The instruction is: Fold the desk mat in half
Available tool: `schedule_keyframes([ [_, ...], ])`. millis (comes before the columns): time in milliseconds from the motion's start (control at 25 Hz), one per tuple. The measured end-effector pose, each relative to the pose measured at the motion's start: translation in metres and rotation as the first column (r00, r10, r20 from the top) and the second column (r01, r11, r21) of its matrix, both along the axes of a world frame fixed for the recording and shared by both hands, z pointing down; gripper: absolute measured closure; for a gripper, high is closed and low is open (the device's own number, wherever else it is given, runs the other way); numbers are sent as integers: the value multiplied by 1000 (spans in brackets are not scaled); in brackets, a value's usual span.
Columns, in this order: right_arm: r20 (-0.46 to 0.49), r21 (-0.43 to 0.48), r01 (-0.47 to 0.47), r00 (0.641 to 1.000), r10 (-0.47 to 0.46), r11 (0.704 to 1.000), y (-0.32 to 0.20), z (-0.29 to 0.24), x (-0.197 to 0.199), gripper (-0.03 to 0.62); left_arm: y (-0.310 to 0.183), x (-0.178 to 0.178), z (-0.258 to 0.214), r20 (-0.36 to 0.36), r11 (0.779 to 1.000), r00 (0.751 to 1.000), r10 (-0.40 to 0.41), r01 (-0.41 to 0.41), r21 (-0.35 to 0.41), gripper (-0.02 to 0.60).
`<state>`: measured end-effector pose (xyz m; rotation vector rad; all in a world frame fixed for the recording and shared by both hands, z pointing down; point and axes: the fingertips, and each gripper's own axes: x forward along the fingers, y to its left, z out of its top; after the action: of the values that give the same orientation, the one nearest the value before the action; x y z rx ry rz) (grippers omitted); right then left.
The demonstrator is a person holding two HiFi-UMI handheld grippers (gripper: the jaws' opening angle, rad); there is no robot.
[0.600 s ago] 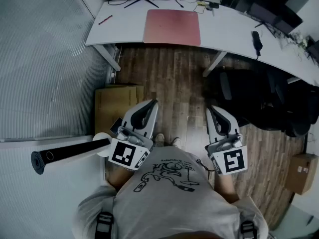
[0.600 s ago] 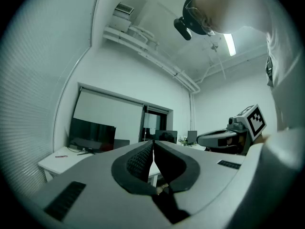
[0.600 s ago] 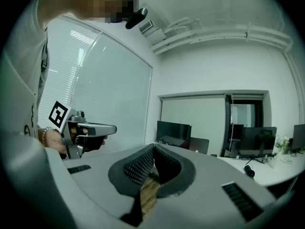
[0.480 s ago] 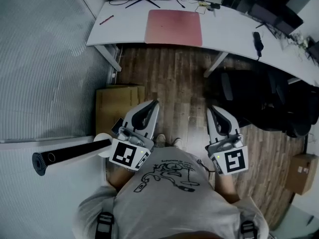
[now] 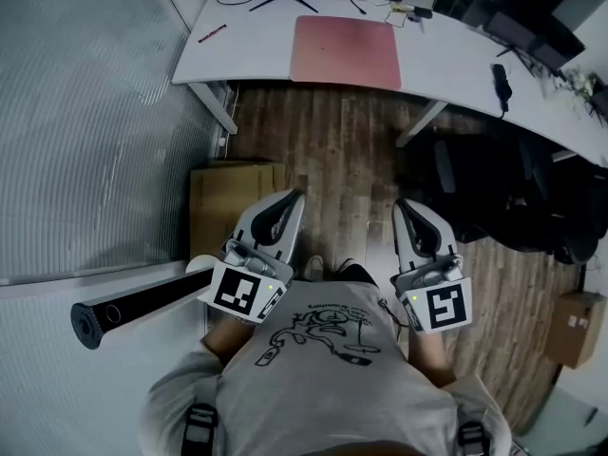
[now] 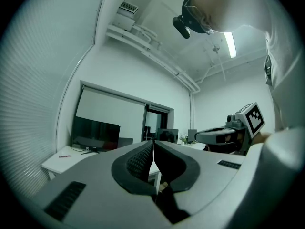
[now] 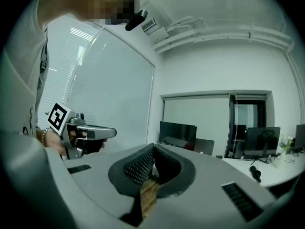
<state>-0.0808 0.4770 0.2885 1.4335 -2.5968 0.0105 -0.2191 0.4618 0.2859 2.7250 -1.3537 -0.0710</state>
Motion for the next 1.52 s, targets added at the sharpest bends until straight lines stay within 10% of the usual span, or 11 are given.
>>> schedule_keyframes([
  [1520, -15, -14, 15, 1000, -15, 1000, -123, 8, 46, 583, -124, 46, 3, -13, 1000, 1000, -6, 6, -16, 555],
])
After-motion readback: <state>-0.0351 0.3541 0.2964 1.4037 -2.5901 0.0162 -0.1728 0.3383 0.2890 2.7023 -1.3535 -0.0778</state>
